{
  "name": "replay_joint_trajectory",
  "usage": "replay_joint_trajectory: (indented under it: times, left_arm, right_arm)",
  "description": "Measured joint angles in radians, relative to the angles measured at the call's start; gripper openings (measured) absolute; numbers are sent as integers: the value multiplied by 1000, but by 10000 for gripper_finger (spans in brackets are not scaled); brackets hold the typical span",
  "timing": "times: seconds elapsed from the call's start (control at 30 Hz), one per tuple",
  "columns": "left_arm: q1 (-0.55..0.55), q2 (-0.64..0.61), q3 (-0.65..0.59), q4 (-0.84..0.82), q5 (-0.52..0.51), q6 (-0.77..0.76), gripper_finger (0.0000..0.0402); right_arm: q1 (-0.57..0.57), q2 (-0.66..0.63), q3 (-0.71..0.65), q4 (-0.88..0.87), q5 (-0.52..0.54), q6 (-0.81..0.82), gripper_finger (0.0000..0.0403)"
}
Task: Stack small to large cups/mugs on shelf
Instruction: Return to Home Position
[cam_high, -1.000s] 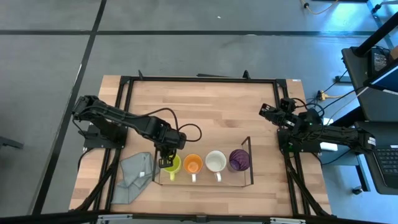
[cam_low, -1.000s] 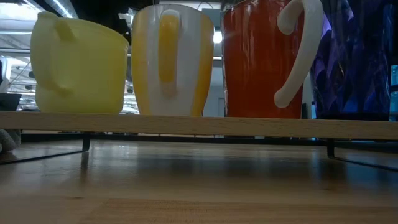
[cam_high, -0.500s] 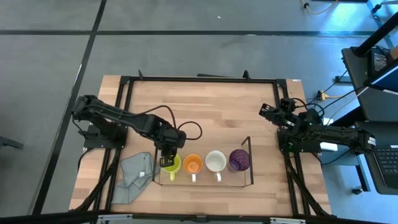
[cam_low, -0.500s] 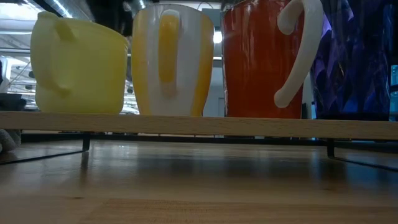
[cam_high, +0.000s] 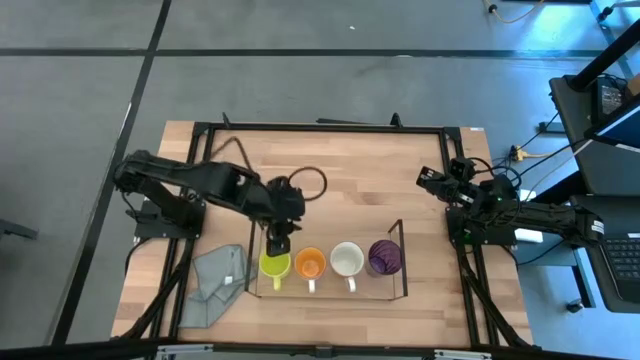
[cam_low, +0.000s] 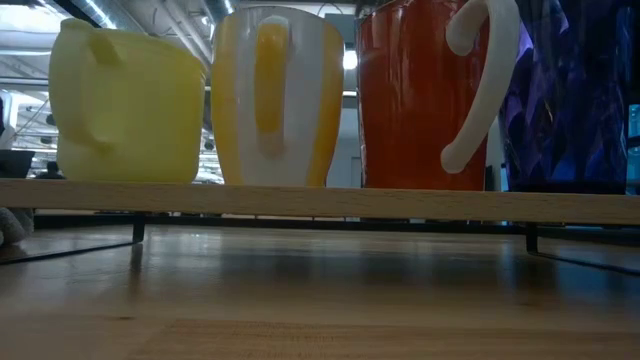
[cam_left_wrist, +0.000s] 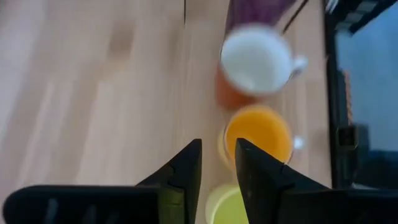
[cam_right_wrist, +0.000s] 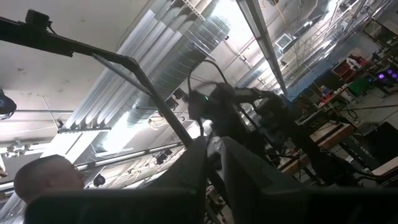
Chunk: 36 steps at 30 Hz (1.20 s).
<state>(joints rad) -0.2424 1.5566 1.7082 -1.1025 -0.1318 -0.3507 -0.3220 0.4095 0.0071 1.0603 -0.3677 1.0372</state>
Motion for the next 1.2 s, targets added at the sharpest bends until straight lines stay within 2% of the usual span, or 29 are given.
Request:
replay_joint_trajectory:
  times: [0.2, 0.37, 0.6, 0.8, 0.93, 1.03, 1.13, 1.2]
  left_arm:
    - [0, 0, 177, -9, -55, 47, 89]
    - [0, 0, 257, -8, -84, 7, 88]
    - [-54, -1, 272, -4, -93, -11, 88]
    - [-57, 2, 271, 7, -91, -65, 88]
    - [-58, 2, 271, 135, -85, -107, 88]
    - [-49, 2, 241, 326, -84, -75, 88]
    - [-22, 3, 198, 460, -36, -48, 88]
    - [-3, 2, 157, 573, 1, -29, 88]
  right_arm:
    - [0, 0, 0, -4, -1, 14, 51]
    - [0, 0, 0, -23, -1, 10, 51]
    - [0, 0, 0, -26, -1, 12, 51]
    - [0, 0, 0, -6, -19, 15, 51]
    - [0, 1, 0, 100, -148, 91, 51]
    - [0, 1, 0, 264, -201, 178, 51]
    - [0, 0, 0, 490, -250, 230, 51]
    - [5, -21, 14, 513, -293, 268, 51]
